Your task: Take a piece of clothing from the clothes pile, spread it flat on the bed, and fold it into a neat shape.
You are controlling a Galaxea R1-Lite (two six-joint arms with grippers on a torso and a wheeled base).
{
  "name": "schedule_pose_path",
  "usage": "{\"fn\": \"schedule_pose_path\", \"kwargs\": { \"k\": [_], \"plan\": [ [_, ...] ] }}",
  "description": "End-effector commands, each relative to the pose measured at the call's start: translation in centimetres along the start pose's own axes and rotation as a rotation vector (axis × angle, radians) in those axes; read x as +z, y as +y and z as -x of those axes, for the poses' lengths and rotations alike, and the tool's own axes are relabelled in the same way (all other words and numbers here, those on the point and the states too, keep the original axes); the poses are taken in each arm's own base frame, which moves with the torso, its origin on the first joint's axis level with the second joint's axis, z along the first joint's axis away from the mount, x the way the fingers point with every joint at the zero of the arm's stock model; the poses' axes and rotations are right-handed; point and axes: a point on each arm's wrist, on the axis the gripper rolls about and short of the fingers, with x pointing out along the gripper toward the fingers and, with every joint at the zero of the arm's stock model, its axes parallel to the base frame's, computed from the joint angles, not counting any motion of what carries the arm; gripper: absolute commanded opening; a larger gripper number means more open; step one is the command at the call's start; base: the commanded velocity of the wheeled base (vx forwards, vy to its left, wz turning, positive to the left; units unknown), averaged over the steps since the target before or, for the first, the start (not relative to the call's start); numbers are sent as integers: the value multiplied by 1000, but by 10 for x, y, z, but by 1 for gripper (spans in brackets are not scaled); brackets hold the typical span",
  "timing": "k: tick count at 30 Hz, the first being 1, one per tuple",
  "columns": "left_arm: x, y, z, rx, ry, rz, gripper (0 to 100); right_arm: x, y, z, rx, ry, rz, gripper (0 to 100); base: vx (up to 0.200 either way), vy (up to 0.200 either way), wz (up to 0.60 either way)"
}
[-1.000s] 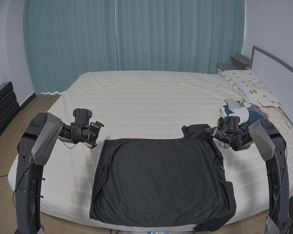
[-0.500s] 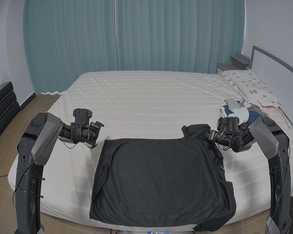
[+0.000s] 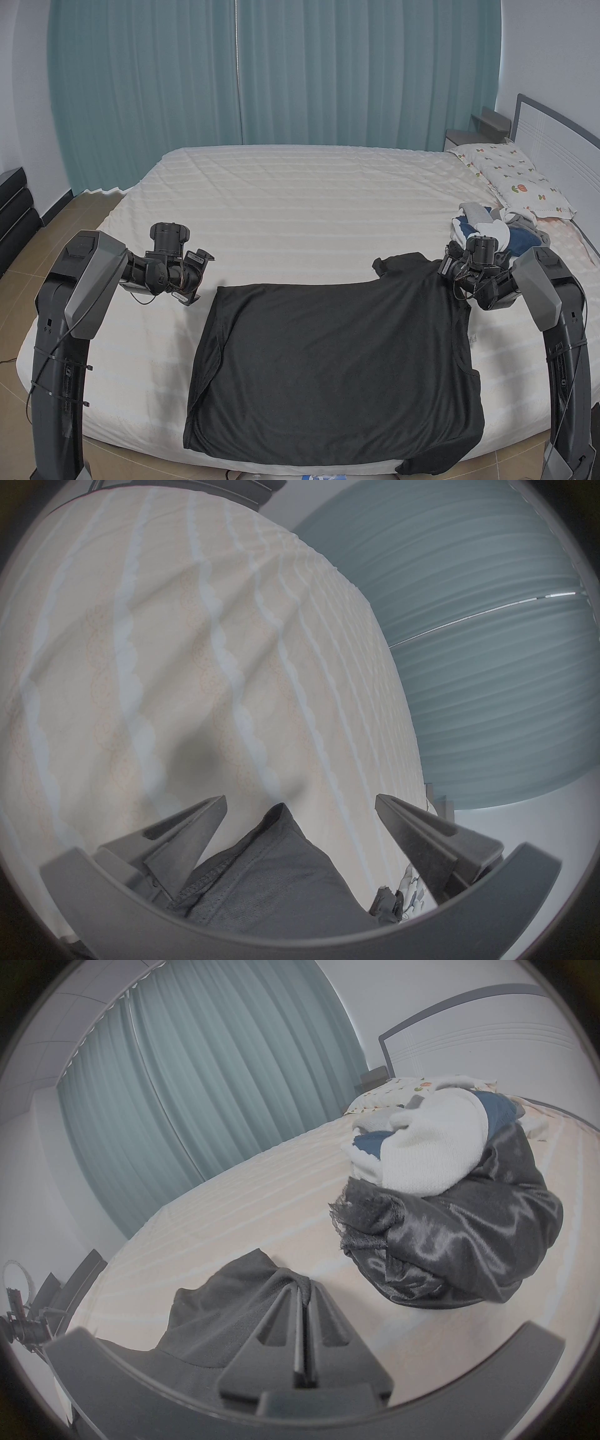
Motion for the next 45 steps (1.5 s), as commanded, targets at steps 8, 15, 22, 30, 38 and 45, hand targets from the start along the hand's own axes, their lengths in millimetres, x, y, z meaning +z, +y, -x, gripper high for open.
{"fn": "schedule_pose_path", "kwargs": {
  "k": [8,15,22,30,38,45],
  "plan": [
    [-3,0,-1,-1,14,-14,100,-17,-7,-7,-3,14,-3,100,0,0,0],
    [-13,-2,0,2,38,-58,100,-11,-6,14,-3,30,-9,100,0,0,0],
    [-21,-15,5,-23,32,-245,100,-27,-13,36,-16,60,-9,100,0,0,0],
    [-26,-21,-4,-51,41,-350,100,-32,-10,46,-14,70,-70,100,0,0,0],
    [-32,-12,-15,-26,61,-361,100,-35,-11,44,-17,80,-78,100,0,0,0],
    [-34,-4,-24,-3,62,-413,100,-34,-10,42,-13,68,-79,100,0,0,0]
  ]
}}
